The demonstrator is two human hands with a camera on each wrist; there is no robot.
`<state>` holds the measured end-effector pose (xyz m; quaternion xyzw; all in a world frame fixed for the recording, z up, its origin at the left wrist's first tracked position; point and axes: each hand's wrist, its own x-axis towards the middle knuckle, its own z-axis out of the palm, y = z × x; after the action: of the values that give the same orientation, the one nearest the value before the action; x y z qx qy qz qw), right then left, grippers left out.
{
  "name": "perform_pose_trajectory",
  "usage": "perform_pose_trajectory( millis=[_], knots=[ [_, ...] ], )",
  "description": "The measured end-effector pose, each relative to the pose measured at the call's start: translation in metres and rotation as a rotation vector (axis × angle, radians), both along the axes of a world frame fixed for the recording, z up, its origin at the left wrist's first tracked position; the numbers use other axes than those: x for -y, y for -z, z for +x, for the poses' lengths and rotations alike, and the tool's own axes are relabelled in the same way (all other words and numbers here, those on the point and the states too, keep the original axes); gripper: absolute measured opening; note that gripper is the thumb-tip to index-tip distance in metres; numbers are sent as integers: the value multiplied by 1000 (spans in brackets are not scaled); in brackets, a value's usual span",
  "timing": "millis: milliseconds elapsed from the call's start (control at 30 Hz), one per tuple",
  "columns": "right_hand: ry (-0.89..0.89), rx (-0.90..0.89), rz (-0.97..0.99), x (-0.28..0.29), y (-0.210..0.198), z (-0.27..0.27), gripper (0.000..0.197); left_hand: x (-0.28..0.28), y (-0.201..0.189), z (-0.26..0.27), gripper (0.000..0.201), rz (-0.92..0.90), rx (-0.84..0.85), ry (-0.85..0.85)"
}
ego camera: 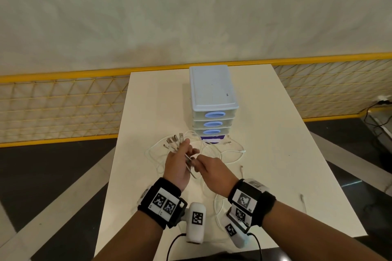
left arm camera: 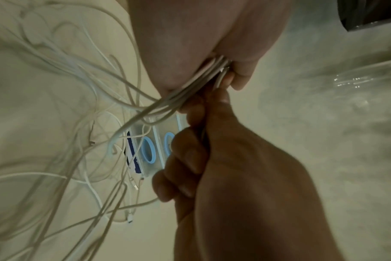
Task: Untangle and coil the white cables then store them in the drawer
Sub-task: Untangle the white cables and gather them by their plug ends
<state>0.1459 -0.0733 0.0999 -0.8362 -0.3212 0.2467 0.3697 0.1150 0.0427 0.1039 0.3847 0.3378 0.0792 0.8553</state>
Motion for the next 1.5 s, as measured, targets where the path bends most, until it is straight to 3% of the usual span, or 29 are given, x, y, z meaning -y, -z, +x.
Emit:
perform_pose_trajectory(
  millis=[167, 400, 600, 667, 767, 867, 967, 1100, 1333, 1500],
  knots=[
    [-99, 46, -167, 15, 15, 13, 31, -12, -4, 2, 44, -143, -25, -106],
    [-50, 72, -352, 64, 28, 55, 29, -53, -8, -6, 34, -6, -43, -184],
    [149, 52, -530, 118, 43, 86, 36, -116, -18, -21, 37, 115, -59, -356],
    [219, 90, -509, 115, 37, 87, 35, -121, -14, -22, 35, 219, -58, -298],
    [294, 202, -409, 83, 18, 79, 35, -91, -5, -15, 28, 430, -73, -82],
    [219, 257, -333, 42, -1, 53, 35, -42, 6, -9, 11, 524, -132, 119],
    [49, 276, -316, 12, -8, 25, 34, -9, 16, -3, 30, 492, -190, 198],
    [-33, 206, -273, 2, -3, 11, 34, 3, 19, -4, 34, 328, -184, 104],
    [10, 133, -365, 39, 6, 39, 33, -34, 9, -4, 21, 522, -269, -141],
    [109, 134, -495, 85, 16, 68, 35, -86, 6, -16, 18, 476, -341, -348]
  ],
)
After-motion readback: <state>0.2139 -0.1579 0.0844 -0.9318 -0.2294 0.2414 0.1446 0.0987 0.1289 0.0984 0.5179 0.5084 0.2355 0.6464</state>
